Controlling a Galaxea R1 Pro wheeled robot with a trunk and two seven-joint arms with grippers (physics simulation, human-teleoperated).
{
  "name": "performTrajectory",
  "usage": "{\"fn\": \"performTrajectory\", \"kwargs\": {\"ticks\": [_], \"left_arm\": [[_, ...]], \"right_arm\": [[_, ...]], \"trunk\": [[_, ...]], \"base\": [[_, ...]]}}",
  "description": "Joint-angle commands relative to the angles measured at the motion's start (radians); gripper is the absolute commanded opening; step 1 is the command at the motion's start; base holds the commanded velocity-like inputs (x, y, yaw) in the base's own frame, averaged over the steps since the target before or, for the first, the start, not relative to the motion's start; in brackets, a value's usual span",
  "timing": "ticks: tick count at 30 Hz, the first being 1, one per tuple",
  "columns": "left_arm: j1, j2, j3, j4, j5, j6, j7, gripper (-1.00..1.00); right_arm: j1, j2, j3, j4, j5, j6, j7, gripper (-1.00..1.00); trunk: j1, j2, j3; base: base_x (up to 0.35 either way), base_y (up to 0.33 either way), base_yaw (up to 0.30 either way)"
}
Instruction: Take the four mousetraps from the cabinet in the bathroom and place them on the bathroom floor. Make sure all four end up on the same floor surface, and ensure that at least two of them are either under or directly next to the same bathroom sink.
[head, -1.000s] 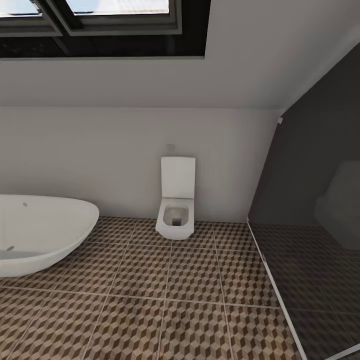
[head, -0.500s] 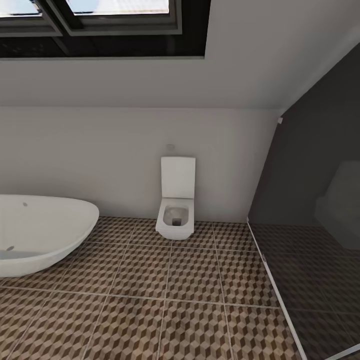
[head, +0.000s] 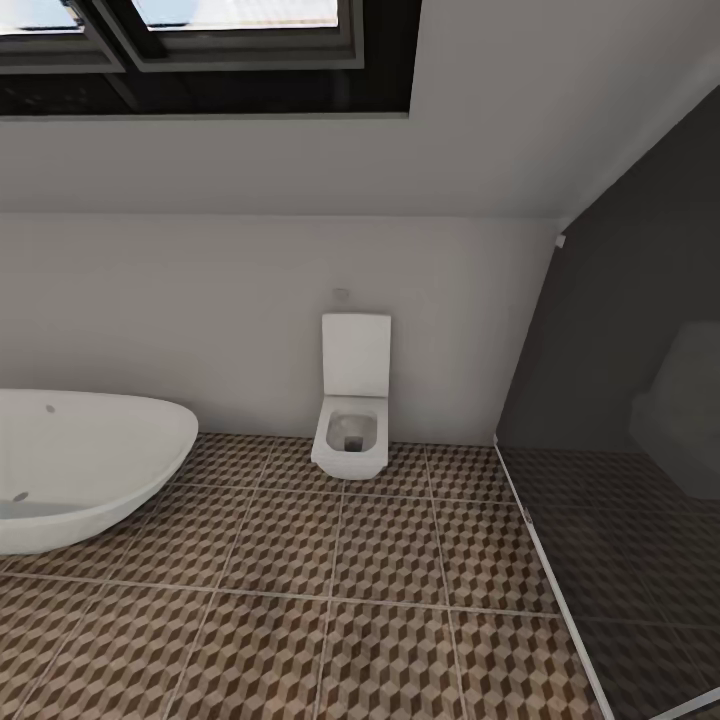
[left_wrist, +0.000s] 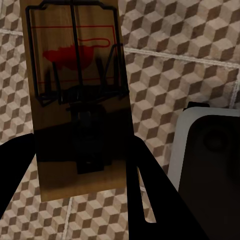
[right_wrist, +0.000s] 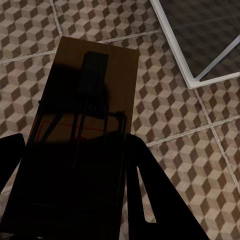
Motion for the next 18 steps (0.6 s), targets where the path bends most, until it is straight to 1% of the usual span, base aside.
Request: {"fn": "performTrajectory", "kwargs": {"ticks": [1, 18], "left_arm": [[-0.001, -0.001, -0.007, 0.003, -0.002, -0.003, 0.006, -1.0], [-0.001, -0.001, -0.007, 0.003, -0.002, -0.004, 0.006, -1.0]], "right_arm": [[-0.001, 0.0, 0.009, 0.0, -0.002, -0.001, -0.009, -1.0], [-0.001, 0.0, 0.009, 0.0, -0.002, -0.001, -0.009, -1.0]], "trunk": [[0.001, -0.002, -0.002], [0.001, -0.002, -0.002]], "base": [[0.0, 0.0, 0.0], [0.0, 0.0, 0.0]]}}
